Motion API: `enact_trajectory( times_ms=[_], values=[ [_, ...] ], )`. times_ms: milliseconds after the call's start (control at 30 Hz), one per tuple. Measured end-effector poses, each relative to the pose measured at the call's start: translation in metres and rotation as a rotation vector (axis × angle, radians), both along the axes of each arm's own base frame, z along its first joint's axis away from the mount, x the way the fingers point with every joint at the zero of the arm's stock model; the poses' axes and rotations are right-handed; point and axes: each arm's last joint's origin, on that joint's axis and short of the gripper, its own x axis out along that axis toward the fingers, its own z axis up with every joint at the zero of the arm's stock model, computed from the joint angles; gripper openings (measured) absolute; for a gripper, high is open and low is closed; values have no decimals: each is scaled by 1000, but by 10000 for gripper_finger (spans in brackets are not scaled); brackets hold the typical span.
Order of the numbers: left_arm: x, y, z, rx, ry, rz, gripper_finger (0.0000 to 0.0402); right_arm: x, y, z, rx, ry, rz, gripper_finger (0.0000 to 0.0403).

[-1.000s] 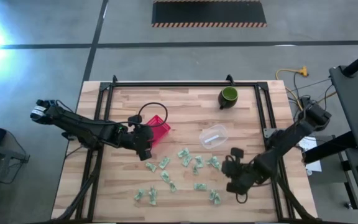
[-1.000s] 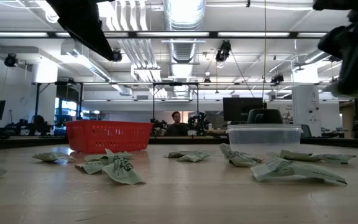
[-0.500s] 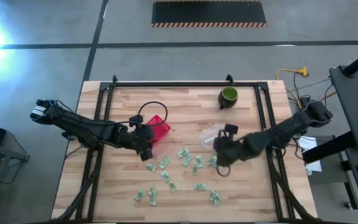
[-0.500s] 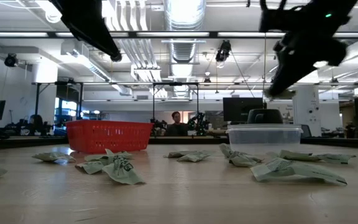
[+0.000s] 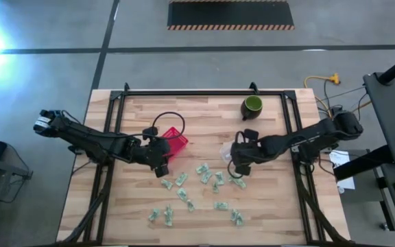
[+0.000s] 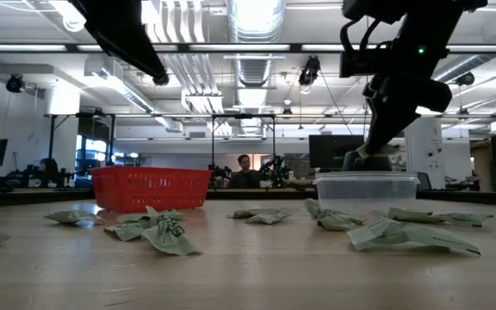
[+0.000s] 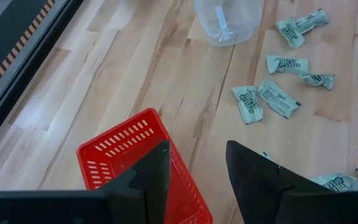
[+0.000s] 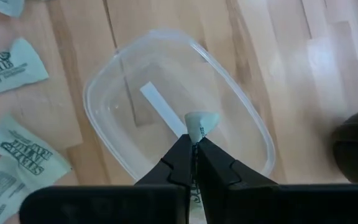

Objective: Pick and place items into bin
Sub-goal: Put the stevia packet into the transparent bin, then put the stevia packet into the red bin

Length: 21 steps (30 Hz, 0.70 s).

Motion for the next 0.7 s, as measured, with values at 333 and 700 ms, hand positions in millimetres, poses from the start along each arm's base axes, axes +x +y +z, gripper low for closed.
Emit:
enact_trajectory(
  times_ms=[333, 700],
  values=[
    [1, 0, 1, -7, -15, -2, 139, 3, -3, -1, -3, -19, -8, 81],
    [-6, -18, -4, -299, 110, -214, 139, -8, 12, 21, 50, -116, 37, 129]
  ],
)
